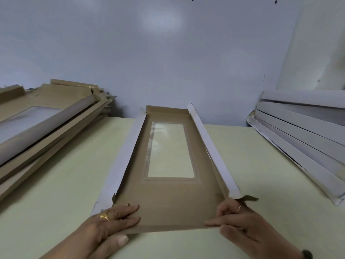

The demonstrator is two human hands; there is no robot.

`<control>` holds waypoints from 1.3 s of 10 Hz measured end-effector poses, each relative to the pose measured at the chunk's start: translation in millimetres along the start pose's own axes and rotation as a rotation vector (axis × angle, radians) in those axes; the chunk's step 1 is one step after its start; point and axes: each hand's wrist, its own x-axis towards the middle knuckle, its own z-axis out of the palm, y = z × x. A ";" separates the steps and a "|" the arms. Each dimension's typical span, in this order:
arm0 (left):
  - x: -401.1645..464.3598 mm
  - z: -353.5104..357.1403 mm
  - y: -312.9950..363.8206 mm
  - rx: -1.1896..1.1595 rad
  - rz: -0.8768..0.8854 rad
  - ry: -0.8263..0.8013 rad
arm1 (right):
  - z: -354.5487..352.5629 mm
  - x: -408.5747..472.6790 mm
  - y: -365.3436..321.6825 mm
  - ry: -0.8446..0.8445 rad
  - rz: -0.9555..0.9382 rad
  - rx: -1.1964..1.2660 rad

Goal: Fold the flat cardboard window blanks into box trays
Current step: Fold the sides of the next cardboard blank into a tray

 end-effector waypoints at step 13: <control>52.4 -2.8 62.7 0.230 -0.077 0.128 | 13.0 25.3 -8.8 0.056 0.267 -0.208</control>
